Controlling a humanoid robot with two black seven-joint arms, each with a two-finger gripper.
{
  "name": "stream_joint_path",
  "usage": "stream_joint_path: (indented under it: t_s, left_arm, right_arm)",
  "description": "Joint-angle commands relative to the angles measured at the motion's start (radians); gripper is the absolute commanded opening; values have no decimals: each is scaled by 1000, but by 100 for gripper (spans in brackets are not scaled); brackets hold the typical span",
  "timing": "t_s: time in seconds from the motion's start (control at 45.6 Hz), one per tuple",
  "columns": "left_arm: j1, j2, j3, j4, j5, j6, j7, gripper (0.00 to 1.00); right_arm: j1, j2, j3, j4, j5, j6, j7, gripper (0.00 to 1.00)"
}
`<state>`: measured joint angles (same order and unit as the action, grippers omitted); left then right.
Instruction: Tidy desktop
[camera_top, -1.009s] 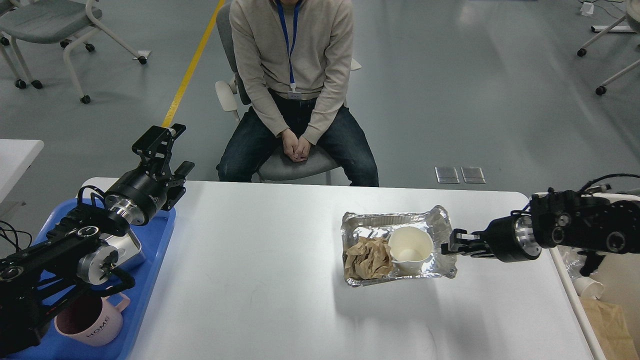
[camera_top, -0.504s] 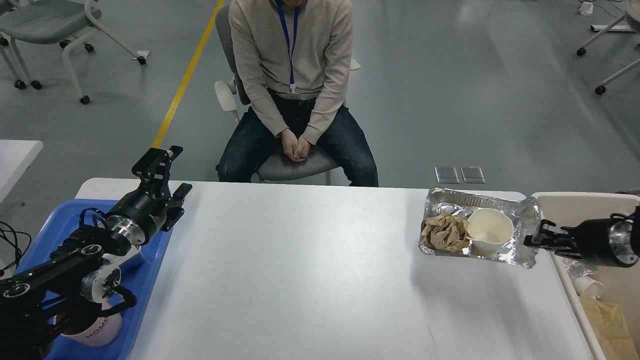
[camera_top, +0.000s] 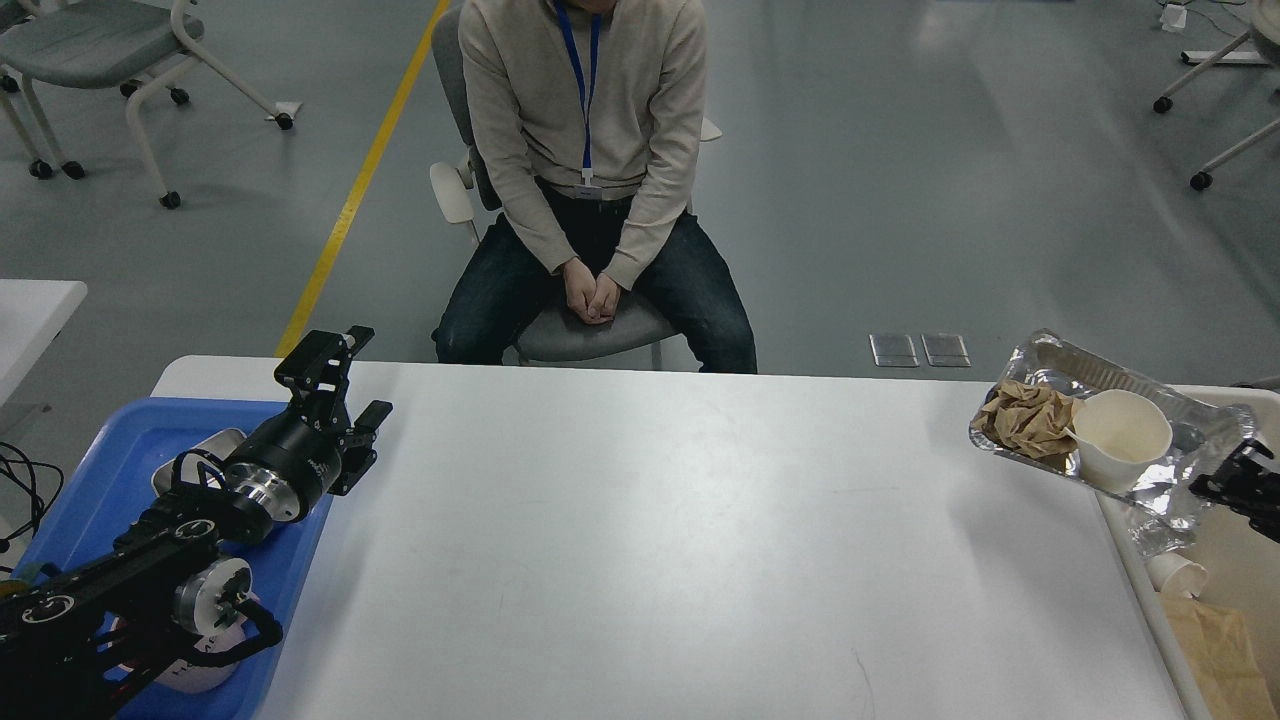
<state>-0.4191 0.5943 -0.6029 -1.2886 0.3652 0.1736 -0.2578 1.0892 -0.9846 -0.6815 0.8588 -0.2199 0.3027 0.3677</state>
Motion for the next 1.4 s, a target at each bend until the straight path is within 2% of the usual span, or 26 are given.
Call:
stream_joint_path:
  t_s: [0.0,0.417,0.504,0.526,0.548,0.57,0.592,0.855,1.053,1.184,1.294,1.381]
  left_arm:
    - [14,-4,0,3,0,0,-1,96]
    - [28,-45,-1,32,0,0,-26,96]
    - [31,-54,-1,35,0,0,-26,96]
    - [31,-57,-1,38,-2,0,-26,96]
    - [33,-57,-3,41,-2,0,-26,96]
    - [33,-60,-3,44,-2,0,-26,96]
    - [34,-62,-6,44,-2,0,-26,96]
    - [56,-100,-104,51,-29,-51,-29,96]
    - [46,-102,-146,113,-29,-55,-31,96]
    - [46,-110,-209,143,-29,-66,-28,96]
    - [48,-111,-216,146,-29,-86,-28,96]
    - [49,-108,-216,146,-29,-86,-28,96]
  right_arm:
    - [-57,-14,0,-41,99,10,-1,0]
    - [-239,-26,2,-224,309,29,-3,0]
    - [-270,-20,0,-265,330,18,-18,2]
    - [-278,-17,0,-283,335,13,-21,25]
    - [-288,-16,0,-300,338,9,-23,59]
    - [-298,-11,2,-320,343,1,-24,96]
    - [-307,-5,2,-334,347,-7,-26,100]
    - [-330,21,2,-348,364,-8,-23,100]
    - [-330,60,71,-351,363,-16,-7,100]
    - [-330,107,166,-363,361,-19,-7,100]
    - [-324,188,273,-429,347,-22,-10,100]
    - [-313,250,301,-461,349,-69,-16,100]
